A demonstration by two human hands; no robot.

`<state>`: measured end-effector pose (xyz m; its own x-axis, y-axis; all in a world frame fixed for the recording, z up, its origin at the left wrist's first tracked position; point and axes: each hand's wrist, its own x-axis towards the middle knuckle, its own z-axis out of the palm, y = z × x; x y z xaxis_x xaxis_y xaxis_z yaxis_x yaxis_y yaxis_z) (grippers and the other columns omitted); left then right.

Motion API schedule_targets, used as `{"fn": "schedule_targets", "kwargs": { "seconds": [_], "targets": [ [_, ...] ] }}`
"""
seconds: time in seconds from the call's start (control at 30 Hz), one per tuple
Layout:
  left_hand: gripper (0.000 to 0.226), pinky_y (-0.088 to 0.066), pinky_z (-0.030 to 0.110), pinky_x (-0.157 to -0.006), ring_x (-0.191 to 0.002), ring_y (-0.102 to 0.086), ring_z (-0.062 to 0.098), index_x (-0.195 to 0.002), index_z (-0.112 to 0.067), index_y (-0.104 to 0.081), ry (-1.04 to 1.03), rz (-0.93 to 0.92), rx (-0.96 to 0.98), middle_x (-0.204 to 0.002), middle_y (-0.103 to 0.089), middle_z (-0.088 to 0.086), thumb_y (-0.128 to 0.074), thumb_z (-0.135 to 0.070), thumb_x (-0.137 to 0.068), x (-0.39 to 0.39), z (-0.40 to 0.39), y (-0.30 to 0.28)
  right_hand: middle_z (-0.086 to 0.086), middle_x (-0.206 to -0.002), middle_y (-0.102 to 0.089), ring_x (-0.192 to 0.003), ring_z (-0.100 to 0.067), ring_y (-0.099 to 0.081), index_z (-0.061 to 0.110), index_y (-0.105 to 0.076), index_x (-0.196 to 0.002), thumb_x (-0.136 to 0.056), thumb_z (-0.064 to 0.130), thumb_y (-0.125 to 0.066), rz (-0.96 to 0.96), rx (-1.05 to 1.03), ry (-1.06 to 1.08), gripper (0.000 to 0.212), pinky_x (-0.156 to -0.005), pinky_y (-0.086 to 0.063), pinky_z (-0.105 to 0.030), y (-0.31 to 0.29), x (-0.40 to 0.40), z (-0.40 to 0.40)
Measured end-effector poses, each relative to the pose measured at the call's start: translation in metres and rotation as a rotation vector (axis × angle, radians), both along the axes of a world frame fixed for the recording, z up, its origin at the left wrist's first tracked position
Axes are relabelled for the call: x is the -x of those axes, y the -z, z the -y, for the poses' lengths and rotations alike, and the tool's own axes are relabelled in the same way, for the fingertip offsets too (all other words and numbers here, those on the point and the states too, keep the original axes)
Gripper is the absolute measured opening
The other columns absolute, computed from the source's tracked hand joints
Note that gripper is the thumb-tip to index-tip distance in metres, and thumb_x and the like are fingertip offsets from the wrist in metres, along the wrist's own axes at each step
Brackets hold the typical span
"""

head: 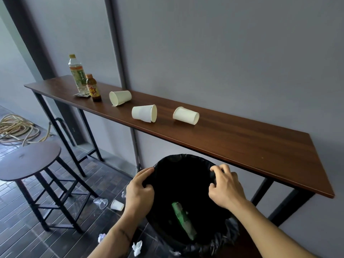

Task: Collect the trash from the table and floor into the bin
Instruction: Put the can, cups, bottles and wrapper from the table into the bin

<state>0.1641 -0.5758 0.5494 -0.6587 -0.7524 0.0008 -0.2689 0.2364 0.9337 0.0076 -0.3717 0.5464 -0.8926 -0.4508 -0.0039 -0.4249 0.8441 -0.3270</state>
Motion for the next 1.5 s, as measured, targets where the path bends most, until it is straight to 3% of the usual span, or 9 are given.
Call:
{"fn": "schedule_targets", "kwargs": {
  "seconds": [0.07, 0.33, 0.47, 0.6, 0.77, 1.0, 1.13, 1.27, 1.5],
  "targets": [
    [0.064, -0.060, 0.032, -0.073, -0.076, -0.067, 0.014, -0.117, -0.032, -0.071, 0.009, -0.026, -0.068, -0.109, -0.071, -0.016, -0.045, 0.006, -0.074, -0.004, 0.010, -0.002, 0.005, -0.130, -0.037, -0.105, -0.023, -0.042, 0.028, -0.044, -0.128, -0.086, 0.026, -0.054, 0.023, 0.025, 0.020, 0.043, -0.077, -0.050, -0.036, 0.000, -0.002, 0.007],
    [0.068, -0.057, 0.026, -0.061, -0.076, -0.072, 0.012, -0.115, -0.037, -0.071, 0.048, -0.052, -0.186, -0.105, -0.073, -0.012, -0.045, 0.008, -0.071, -0.028, 0.095, -0.011, 0.005, -0.125, -0.042, -0.105, -0.021, -0.042, 0.029, -0.049, -0.124, -0.085, 0.022, -0.054, 0.036, 0.085, 0.007, 0.040, -0.077, -0.044, -0.031, -0.014, -0.018, 0.086],
    [0.071, -0.061, 0.041, -0.079, -0.087, -0.071, 0.020, -0.118, -0.041, -0.069, 0.061, -0.089, -0.140, -0.107, -0.074, -0.015, -0.045, 0.006, -0.070, -0.040, 0.146, -0.010, 0.004, -0.128, -0.043, -0.107, -0.022, -0.048, 0.030, -0.044, -0.130, -0.085, 0.026, -0.052, 0.002, 0.061, -0.021, 0.046, -0.085, -0.048, -0.037, -0.028, -0.026, 0.141],
    [0.069, -0.061, 0.028, -0.072, -0.096, -0.070, 0.020, -0.122, -0.034, -0.069, 0.082, -0.166, -0.101, -0.116, -0.070, -0.014, -0.046, 0.011, -0.074, -0.043, 0.192, -0.011, 0.002, -0.130, -0.044, -0.115, -0.023, -0.047, 0.028, -0.042, -0.133, -0.086, 0.030, -0.054, -0.180, 0.082, -0.068, 0.049, -0.094, -0.045, -0.037, -0.051, -0.028, 0.200],
    [0.069, -0.058, 0.036, -0.088, -0.105, -0.067, 0.014, -0.124, -0.033, -0.067, 0.080, -0.168, -0.052, -0.120, -0.068, -0.016, -0.046, 0.012, -0.074, -0.051, 0.233, -0.008, -0.003, -0.131, -0.040, -0.117, -0.027, -0.045, 0.024, -0.035, -0.137, -0.081, 0.032, -0.057, -0.343, 0.089, -0.121, 0.060, -0.092, -0.048, -0.039, -0.081, -0.021, 0.268],
    [0.072, -0.054, 0.025, -0.093, -0.111, -0.062, 0.002, -0.128, -0.031, -0.065, 0.054, -0.193, -0.037, -0.124, -0.063, -0.024, -0.048, 0.014, -0.074, -0.050, 0.254, -0.001, -0.006, -0.151, -0.021, -0.130, -0.035, -0.031, 0.029, -0.021, -0.148, -0.078, 0.025, -0.056, -0.311, -0.154, -0.129, 0.078, -0.105, -0.038, -0.047, -0.105, 0.024, 0.319],
    [0.075, -0.056, 0.047, -0.091, -0.112, -0.064, 0.013, -0.129, -0.036, -0.062, 0.043, -0.192, -0.031, -0.127, -0.057, -0.035, -0.048, 0.012, -0.073, -0.045, 0.266, 0.009, -0.006, -0.153, -0.019, -0.133, -0.035, -0.026, 0.031, -0.018, -0.149, -0.076, 0.019, -0.057, -0.262, -0.206, -0.104, 0.084, -0.106, -0.036, -0.048, -0.106, 0.045, 0.329],
    [0.072, -0.054, 0.059, -0.087, -0.106, -0.068, 0.029, -0.128, -0.033, -0.063, -0.015, -0.192, -0.047, -0.129, -0.054, -0.038, -0.048, 0.012, -0.074, -0.035, 0.275, 0.015, -0.007, -0.140, -0.033, -0.127, -0.035, -0.036, 0.031, -0.026, -0.142, -0.075, 0.016, -0.060, -0.258, -0.195, -0.135, 0.077, -0.100, -0.042, -0.048, -0.089, 0.066, 0.337],
    [0.073, -0.057, 0.054, -0.087, -0.104, -0.069, 0.027, -0.124, -0.040, -0.064, -0.088, -0.162, -0.081, -0.124, -0.064, -0.026, -0.047, 0.010, -0.074, -0.003, 0.273, 0.016, -0.008, -0.107, -0.040, -0.095, -0.030, -0.047, 0.021, -0.042, -0.117, -0.068, 0.018, -0.062, -0.459, 0.027, -0.309, 0.053, -0.079, -0.047, -0.040, -0.085, 0.072, 0.339]
  ]
}}
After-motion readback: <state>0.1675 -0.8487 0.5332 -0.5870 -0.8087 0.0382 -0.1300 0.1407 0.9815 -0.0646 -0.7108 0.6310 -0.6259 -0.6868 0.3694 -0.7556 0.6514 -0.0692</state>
